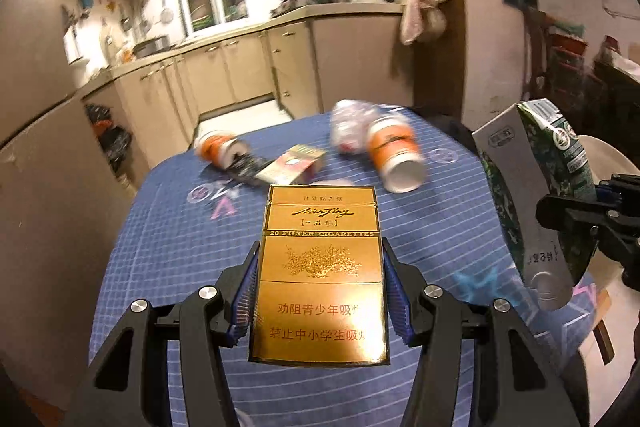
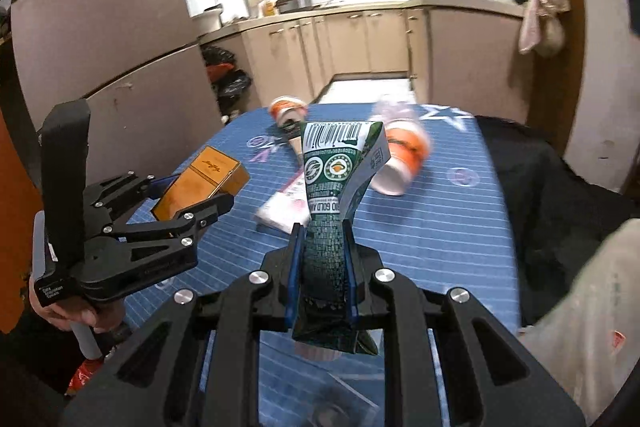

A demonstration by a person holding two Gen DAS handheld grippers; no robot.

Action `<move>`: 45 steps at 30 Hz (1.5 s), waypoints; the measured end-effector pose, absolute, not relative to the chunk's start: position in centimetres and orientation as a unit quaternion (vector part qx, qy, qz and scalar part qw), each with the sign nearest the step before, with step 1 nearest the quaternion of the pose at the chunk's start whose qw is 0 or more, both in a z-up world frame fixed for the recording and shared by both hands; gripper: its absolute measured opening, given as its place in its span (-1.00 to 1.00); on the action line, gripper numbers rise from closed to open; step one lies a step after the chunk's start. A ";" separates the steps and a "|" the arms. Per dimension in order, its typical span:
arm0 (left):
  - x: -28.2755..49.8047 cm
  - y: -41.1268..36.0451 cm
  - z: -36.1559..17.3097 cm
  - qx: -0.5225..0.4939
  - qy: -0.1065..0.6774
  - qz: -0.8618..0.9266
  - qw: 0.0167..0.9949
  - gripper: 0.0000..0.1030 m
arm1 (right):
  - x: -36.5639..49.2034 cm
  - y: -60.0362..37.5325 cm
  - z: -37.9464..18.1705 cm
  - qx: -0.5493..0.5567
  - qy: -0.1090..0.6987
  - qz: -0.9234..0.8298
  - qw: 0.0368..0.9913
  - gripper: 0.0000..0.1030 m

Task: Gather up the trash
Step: 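Carry the cigarette box and green carton over the white bucket with both tools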

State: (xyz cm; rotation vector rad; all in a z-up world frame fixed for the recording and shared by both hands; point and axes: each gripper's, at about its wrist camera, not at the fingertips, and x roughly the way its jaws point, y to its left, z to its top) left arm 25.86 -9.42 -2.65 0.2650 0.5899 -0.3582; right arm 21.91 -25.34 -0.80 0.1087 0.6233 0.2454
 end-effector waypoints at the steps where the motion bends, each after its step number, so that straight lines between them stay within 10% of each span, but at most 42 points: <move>1: 25.6 -10.3 -2.4 0.133 0.285 -0.183 0.931 0.10 | 21.1 -26.4 -0.4 0.056 0.299 0.109 0.946 -0.68; 45: 17.8 -48.4 -1.7 0.212 0.245 -0.489 0.810 0.10 | 10.5 -53.9 -0.9 0.098 0.285 -0.167 0.939 -0.68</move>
